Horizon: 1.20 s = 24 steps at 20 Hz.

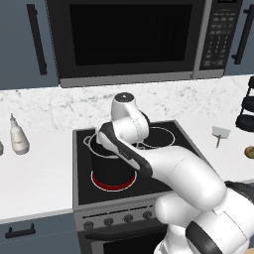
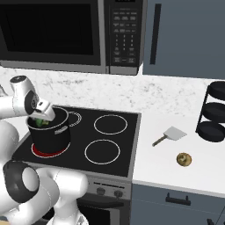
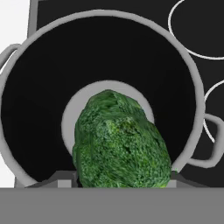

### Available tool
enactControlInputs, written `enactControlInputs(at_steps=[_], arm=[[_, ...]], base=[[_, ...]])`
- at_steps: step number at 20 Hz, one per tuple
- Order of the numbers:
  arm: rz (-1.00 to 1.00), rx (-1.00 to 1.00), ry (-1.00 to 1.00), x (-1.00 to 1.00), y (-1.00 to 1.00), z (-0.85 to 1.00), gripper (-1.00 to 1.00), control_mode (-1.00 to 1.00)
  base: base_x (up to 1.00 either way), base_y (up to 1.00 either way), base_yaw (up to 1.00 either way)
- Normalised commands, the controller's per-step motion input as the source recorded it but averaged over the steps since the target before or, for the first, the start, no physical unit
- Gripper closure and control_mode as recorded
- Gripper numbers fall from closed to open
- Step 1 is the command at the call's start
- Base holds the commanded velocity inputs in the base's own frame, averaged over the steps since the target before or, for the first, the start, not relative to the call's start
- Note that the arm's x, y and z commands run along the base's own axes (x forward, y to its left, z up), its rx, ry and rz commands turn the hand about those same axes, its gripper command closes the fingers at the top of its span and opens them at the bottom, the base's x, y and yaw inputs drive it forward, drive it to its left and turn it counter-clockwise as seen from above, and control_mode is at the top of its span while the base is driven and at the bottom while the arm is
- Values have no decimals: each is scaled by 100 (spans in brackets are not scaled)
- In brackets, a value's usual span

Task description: Put the onion and broccoli in the pot. Retrieve the spatula and lightly stir the vegetables in the pot.

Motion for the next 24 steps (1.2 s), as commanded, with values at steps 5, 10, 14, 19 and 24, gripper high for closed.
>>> enactControlInputs(at_steps=[5, 10, 14, 19, 24], arm=[[0, -3, 0, 18, 0, -1, 100, -100], [0, -5, 0, 8, 0, -13, 100, -100], [0, -5, 0, 13, 0, -17, 100, -100], [0, -3, 0, 9, 0, -16, 100, -100], [0, 0, 0, 9, 0, -12, 100, -100]], base=[[0, 0, 0], [0, 0, 0], [0, 0, 0], [0, 0, 0], [0, 0, 0]])
